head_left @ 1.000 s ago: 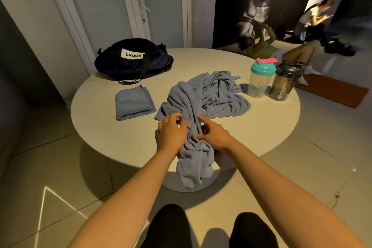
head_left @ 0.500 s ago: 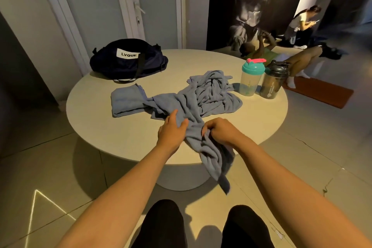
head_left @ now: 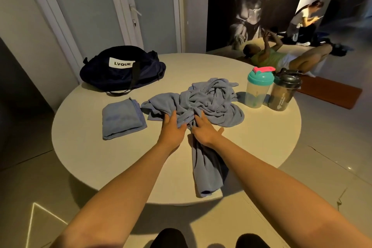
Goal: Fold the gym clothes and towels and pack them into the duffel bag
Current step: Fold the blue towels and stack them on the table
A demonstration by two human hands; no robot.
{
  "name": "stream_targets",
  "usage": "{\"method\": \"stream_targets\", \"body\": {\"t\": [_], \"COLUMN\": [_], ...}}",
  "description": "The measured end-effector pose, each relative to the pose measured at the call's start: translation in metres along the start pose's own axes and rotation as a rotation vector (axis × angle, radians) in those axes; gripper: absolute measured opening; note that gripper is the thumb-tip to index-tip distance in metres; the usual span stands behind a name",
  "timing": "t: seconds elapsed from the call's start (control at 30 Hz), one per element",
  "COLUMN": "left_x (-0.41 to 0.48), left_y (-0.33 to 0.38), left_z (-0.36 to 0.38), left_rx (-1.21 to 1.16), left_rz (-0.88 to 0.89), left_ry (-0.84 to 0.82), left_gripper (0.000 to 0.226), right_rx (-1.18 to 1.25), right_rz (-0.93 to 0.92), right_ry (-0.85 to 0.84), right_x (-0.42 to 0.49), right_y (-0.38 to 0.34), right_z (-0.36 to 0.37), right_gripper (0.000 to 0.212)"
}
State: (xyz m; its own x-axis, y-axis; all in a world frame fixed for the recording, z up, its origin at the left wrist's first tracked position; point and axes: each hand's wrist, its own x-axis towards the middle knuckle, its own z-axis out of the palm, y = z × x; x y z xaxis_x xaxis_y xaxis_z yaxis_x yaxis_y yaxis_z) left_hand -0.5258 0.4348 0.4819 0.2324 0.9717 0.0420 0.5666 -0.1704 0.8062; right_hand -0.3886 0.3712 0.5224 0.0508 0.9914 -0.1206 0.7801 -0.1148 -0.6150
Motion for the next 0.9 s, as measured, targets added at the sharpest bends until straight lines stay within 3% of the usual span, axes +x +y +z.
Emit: {"method": "stream_targets", "body": {"t": [0.13,0.27,0.33,0.47,0.57,0.67,0.73,0.8,0.9], "left_x": [0.005,-0.024,-0.034,-0.049,-0.070,-0.099,-0.115,-0.128,-0.135], "left_y": [0.001,0.002,0.004,0.009,0.010,0.004,0.002,0.000,-0.001], "left_z": [-0.006,-0.009,-0.009,-0.013,-0.015,-0.015,-0.013,-0.012,-0.014], "left_rx": [-0.129,-0.196,-0.166,-0.200,-0.170,-0.103,-0.075,-0.001,0.127], "left_rz": [-0.017,0.006,0.058,0.095,0.139,0.156,0.194,0.260,0.328], "left_ry": [0.162,0.451,0.508,0.510,0.479,0.402,0.357,0.324,0.364], "left_gripper": [0.056,0.033,0.026,0.027,0.028,0.023,0.016,0.017,0.032], "right_rx": [0.002,0.063,0.035,0.163,0.249,-0.043,-0.275,-0.360,-0.360], "right_rz": [-0.138,-0.303,-0.353,-0.322,-0.260,-0.202,-0.122,-0.026,-0.073], "right_ry": [0.112,0.359,0.448,0.364,0.244,0.219,0.253,0.214,0.105], "right_x": [0.021,0.016,0.010,-0.002,-0.016,-0.024,-0.029,-0.038,-0.055], "right_y": [0.003,0.017,0.020,0.022,0.027,0.033,0.036,0.036,0.034], "right_z": [0.010,0.022,0.025,0.015,-0.004,-0.014,-0.016,-0.017,-0.019], "right_gripper": [0.070,0.048,0.034,0.012,0.010,0.021,0.016,0.016,0.042]}}
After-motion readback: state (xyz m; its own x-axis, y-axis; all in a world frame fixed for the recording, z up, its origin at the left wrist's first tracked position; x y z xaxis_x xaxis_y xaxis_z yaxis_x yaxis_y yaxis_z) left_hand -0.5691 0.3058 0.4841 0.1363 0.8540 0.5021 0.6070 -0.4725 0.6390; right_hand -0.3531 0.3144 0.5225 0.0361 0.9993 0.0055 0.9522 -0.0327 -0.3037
